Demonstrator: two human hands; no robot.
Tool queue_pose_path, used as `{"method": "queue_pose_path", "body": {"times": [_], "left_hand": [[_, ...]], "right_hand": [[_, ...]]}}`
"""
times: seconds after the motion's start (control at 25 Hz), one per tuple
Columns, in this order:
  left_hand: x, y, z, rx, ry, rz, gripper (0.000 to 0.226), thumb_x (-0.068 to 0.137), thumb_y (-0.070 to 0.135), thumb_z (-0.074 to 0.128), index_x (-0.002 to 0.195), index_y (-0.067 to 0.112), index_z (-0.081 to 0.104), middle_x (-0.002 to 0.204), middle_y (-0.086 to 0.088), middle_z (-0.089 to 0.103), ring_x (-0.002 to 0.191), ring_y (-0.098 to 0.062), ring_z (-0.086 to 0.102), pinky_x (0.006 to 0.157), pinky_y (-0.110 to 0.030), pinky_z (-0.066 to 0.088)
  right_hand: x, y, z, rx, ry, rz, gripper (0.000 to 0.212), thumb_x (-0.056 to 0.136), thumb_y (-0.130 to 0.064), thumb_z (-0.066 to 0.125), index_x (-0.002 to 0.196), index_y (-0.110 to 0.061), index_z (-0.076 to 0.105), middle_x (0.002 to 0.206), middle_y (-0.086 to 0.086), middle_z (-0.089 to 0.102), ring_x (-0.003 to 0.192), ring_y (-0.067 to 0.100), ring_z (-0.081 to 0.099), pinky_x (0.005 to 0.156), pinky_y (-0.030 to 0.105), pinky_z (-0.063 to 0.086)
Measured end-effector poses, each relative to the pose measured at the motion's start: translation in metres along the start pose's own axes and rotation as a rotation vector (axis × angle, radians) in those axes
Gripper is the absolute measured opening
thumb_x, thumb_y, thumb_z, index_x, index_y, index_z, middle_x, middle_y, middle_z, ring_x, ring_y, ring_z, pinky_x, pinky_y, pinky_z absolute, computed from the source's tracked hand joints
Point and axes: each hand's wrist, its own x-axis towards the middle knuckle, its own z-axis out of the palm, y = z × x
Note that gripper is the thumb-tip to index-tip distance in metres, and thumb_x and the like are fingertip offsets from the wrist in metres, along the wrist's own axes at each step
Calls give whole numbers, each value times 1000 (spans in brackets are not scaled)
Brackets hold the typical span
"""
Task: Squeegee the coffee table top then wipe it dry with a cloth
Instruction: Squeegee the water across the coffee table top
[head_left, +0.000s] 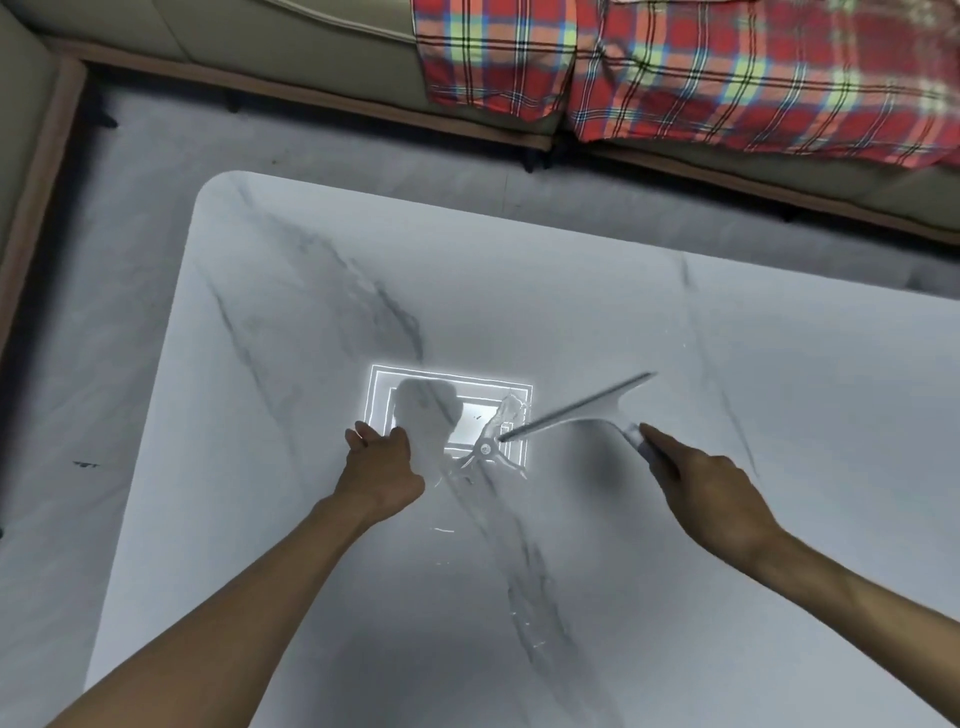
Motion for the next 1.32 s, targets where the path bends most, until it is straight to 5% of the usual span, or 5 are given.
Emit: {"method": "queue_pose_path", "body": {"times": [0.16, 0.44, 0.92, 1.08, 1.32], "left_hand": [[2, 0, 3, 21, 4, -4, 50, 80, 12, 46, 128, 6, 37, 153, -37, -10, 144, -50, -13, 116, -49, 23], [5, 0, 9, 70, 17, -18, 44, 80, 11, 45, 124, 7, 38, 152, -39, -8, 143, -52, -11, 116, -48, 20], [-12, -4, 10, 0, 72, -1, 28, 80, 8, 49, 106, 14, 43, 156, -27, 9, 147, -40, 6, 110, -40, 30], [-30, -20, 13, -198, 366, 35, 24, 77, 16, 60, 94, 24, 46, 89, 9, 55, 82, -16, 57, 58, -25, 35], [-65, -45, 27, -414, 546, -32, 30, 79, 16, 71, 67, 34, 50, 62, 22, 62, 60, 6, 57, 54, -19, 39]], "right_hand": [[73, -18, -40, 100, 177, -11, 41, 103, -37, 35, 139, -23, 47, 120, 19, 65, 105, 43, 61, 87, 41, 47], [142, -44, -47, 323, 177, 165, 22, 100, -21, 27, 115, -21, 43, 101, 26, 62, 60, 35, 60, 40, 29, 42], [49, -11, -17, 133, 143, 31, 40, 104, -31, 27, 133, -9, 43, 100, 26, 67, 82, 42, 62, 69, 43, 48], [126, -85, -43, 331, 171, 43, 31, 104, -23, 26, 125, -9, 41, 111, 24, 61, 89, 40, 62, 63, 46, 56], [74, -124, 42, 128, 104, -282, 42, 103, -25, 27, 144, -23, 30, 99, 17, 66, 91, 42, 59, 67, 37, 38]]}}
